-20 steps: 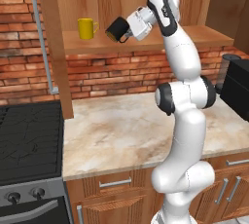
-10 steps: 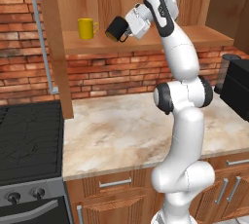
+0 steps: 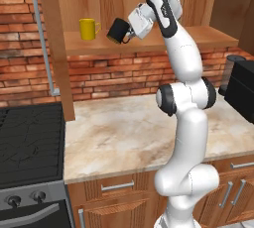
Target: Pick the mug on the counter and place it in the cabinet with the handle facing the right, like the mugs already inside.
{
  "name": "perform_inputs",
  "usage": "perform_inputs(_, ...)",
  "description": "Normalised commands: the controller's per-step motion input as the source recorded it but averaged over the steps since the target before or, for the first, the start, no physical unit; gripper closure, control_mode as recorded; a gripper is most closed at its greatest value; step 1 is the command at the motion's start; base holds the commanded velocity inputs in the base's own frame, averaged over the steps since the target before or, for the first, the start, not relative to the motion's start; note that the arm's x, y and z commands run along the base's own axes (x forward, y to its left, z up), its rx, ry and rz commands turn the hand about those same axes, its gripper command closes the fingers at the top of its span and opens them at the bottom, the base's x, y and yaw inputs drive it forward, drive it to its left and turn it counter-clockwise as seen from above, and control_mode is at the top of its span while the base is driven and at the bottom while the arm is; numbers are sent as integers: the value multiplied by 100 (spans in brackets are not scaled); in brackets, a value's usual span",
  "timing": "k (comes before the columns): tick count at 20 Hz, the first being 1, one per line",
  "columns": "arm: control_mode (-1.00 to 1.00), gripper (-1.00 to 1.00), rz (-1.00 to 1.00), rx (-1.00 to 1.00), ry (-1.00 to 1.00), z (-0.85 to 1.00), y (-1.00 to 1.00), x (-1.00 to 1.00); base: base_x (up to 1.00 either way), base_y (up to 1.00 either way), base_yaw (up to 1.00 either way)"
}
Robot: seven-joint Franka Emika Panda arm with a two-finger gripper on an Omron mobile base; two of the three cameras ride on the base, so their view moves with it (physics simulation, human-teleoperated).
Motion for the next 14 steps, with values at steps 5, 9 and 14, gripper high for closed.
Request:
perform_inputs(5,-100,-100,-3,0,0,-5,-5,-5,0,0,0)
perform_inputs(9,-100,-100,-4,8,-2,0,-13,-5,0,0,0)
perform_inputs(14,-100,-100,-11,14,-1,0,-27,-7,0,0,0)
